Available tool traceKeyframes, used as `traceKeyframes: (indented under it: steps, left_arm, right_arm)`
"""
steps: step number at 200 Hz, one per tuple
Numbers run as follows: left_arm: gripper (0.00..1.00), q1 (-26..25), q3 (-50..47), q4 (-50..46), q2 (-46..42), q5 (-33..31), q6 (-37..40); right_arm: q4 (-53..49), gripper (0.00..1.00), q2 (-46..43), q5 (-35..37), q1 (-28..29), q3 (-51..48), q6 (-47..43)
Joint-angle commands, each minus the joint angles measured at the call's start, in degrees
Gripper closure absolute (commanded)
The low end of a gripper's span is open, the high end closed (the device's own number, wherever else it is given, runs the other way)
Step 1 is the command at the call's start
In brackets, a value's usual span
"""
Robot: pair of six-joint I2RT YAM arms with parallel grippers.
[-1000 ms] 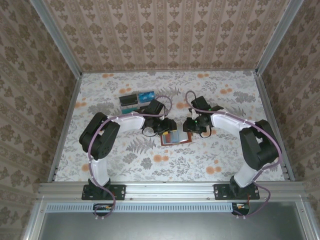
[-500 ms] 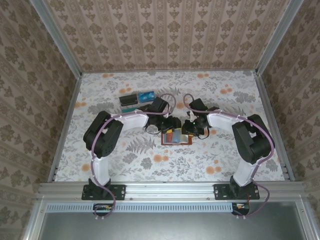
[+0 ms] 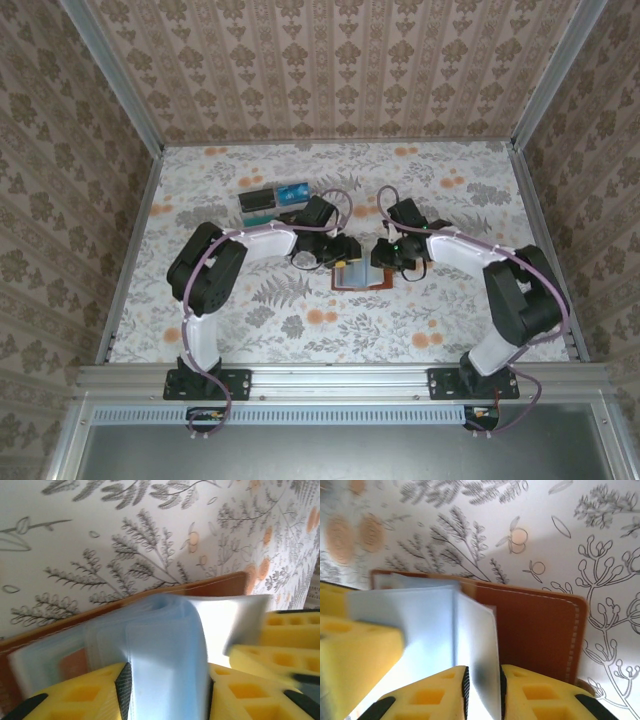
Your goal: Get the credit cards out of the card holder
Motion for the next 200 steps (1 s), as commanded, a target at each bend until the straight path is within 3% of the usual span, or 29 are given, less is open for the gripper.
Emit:
traceKeyframes:
  steps: [1,34,84,142,200]
  left_arm:
    - [0.59,0.49,-1.53,0.48,1.46,-0.03,-0.79]
    - [0.62,0.51,-2.37,0.69,1.62,-0.56,-1.17]
    - [0.65,0.49,-2.55,1.34,2.12,-0.36,-1.56]
    - [0.67,0.61,-2.64,1.31,2.43,-0.55,-1.80]
    - [0.68,0.63,-2.64,1.35,2.25,-0.33,-1.81]
  right_arm:
    - [1.43,0.71,-4.55,0.25,0.02,-2.16,0.33]
    - [2.58,0.60,-9.30,-0.31,1.80,-5.14,2.10]
    - [-0.48,0.53,-14.90,9.61,6.16,-4.55,2.64]
    - [1.37,0.55,-5.76,3.69,10.19,-2.08,1.48]
    - [1.73,0.57,2.09,5.98,9.43,-1.67,2.68]
